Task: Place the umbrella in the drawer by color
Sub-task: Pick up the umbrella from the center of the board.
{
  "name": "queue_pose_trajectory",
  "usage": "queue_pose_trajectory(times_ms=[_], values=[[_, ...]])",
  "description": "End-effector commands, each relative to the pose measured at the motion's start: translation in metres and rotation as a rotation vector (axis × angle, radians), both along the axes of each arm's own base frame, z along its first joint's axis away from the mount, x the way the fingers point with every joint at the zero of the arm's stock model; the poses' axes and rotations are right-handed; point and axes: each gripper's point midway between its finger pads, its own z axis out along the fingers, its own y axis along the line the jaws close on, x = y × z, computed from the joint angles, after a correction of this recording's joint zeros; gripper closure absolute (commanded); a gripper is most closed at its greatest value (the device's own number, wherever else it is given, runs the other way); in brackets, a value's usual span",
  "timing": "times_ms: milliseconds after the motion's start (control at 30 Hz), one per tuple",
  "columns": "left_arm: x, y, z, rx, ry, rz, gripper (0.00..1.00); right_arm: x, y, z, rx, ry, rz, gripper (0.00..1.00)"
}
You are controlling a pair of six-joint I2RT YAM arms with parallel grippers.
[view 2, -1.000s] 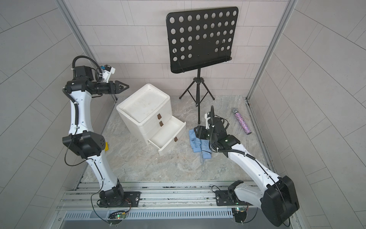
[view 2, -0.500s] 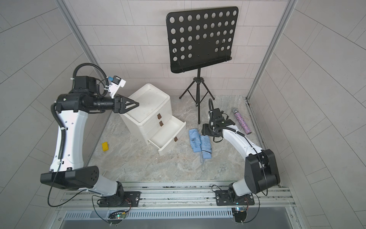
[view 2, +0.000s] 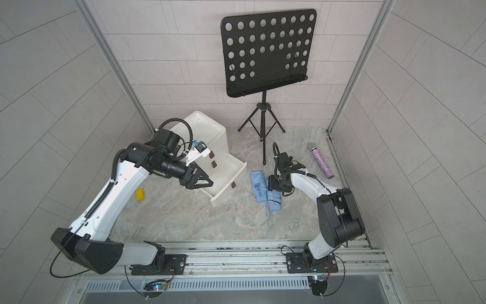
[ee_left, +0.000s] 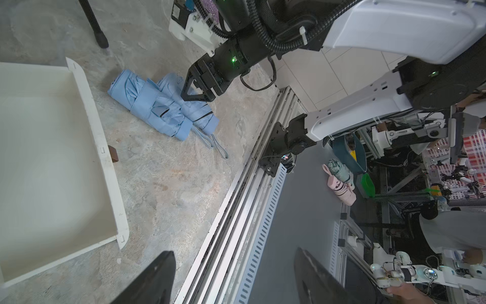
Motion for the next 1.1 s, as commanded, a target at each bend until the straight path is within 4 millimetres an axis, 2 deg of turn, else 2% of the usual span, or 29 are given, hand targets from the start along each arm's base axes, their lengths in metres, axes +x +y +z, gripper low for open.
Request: queue_pose_trajectory(times_ms=[0, 367, 600, 800, 900, 1067], values=[[0.002, -0.003, -0.005, 0.020, -0.033, -0.003, 0.22, 0.001, 0.000, -0.004, -0.019, -0.003, 0.012, 0.35], [-0.006, -0.013, -0.025, 0.039, 0.002, -0.035, 0.22, 0.005, -0.004, -0.020, -0.058, 0.030, 0.011, 0.34], [-0.006, -0.015, -0.026, 0.042, -0.002, -0.037, 0.22, 0.008, -0.001, -0.035, -0.067, 0.061, 0.018, 0.34], [-0.005, -0.015, -0.027, 0.046, -0.002, -0.034, 0.22, 0.007, 0.000, -0.056, -0.081, 0.107, 0.027, 0.35], [-0.005, -0.015, -0.027, 0.045, -0.001, -0.034, 0.22, 0.006, -0.001, -0.059, -0.079, 0.105, 0.024, 0.41], [-0.003, -0.015, -0.029, 0.052, 0.002, -0.034, 0.22, 0.009, -0.004, -0.040, -0.082, 0.047, 0.015, 0.58]])
